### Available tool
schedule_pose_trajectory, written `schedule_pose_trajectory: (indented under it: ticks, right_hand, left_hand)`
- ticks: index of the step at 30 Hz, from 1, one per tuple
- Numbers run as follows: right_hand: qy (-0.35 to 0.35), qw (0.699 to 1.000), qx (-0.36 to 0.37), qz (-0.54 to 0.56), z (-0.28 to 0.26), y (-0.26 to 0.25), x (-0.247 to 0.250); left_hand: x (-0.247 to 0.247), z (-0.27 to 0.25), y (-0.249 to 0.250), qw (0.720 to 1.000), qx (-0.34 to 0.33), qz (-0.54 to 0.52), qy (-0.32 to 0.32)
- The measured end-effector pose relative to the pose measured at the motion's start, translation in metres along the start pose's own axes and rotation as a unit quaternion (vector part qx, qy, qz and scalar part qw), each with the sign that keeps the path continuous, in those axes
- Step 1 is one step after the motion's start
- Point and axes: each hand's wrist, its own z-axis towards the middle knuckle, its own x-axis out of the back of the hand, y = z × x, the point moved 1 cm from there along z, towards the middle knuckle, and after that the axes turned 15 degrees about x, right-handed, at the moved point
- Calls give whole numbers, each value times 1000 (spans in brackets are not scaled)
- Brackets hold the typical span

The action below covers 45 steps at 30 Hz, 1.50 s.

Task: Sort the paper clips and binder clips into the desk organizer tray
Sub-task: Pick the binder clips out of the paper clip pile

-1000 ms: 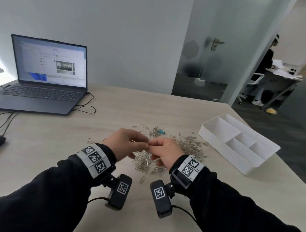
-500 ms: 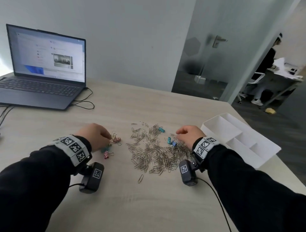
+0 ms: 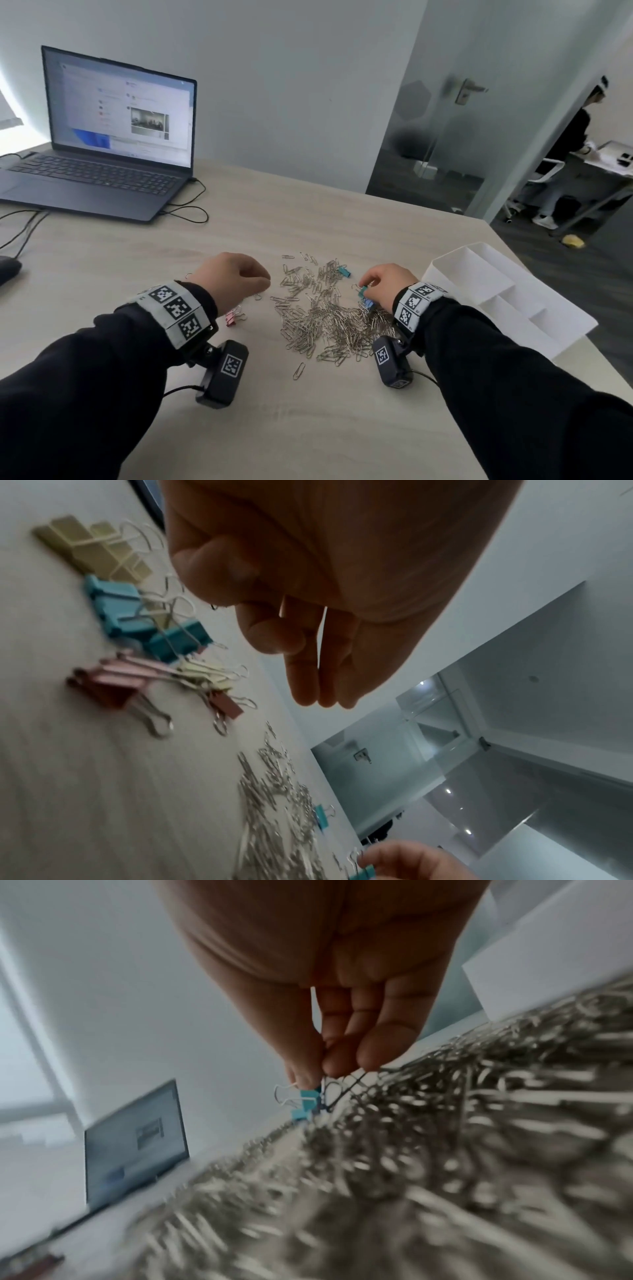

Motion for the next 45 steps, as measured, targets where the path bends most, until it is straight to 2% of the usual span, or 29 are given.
schedule_pose_trajectory:
  ticks: [3, 7, 9, 12, 14, 17, 22, 24, 27, 30, 32, 34, 36, 39, 42, 45]
  right_hand:
    - [65, 981, -2, 182, -10, 2, 2]
    - [95, 893, 31, 440, -28, -24, 4]
    - [92, 852, 45, 514, -35, -38, 2]
    - [77, 826, 67, 554, -40, -55, -1]
    - [75, 831, 86, 545, -42, -63, -4]
    - [66, 850, 108, 511, -42, -72, -8]
    - [24, 845, 111, 523, -36, -79, -13]
    - [22, 870, 106, 482, -34, -76, -11]
    - [106, 931, 68, 342, -21, -62, 0]
    - [161, 956, 12, 246, 2, -41, 9]
    - [123, 978, 3, 167, 16, -32, 14]
    - [41, 996, 16, 81, 26, -31, 17]
    - [-23, 999, 36, 21, 34, -32, 17]
    - [-79, 996, 40, -30, 45, -33, 10]
    - [-110, 990, 40, -77, 48, -29, 3]
    - [-85, 992, 28, -87, 47, -23, 2]
  left_hand:
    - [-8, -6, 8, 998, 1, -58, -23]
    - [-27, -19, 26, 976, 15, -191, -107]
    - [-36, -23, 35, 947, 30, -272, -167]
    - [-46, -29, 45, 913, 44, -340, -221]
    - [-51, -31, 47, 907, 35, -353, -226]
    - [-53, -28, 41, 911, 32, -362, -192]
    - [-48, -18, 24, 933, 47, -329, -140]
    - [-43, -14, 17, 943, 46, -307, -122]
    - [-33, -7, 10, 961, 40, -259, -88]
    - [-21, 2, -1, 979, 46, -191, -48]
    - [-13, 10, -10, 990, 39, -133, -19]
    - [-6, 15, -18, 998, 28, -60, 6]
    - [0, 17, -24, 999, 31, 4, 21]
    - [9, 17, -31, 997, 45, 61, 21]
    - [16, 18, -35, 992, 48, 112, 34]
    - [22, 17, -34, 987, 41, 154, 37]
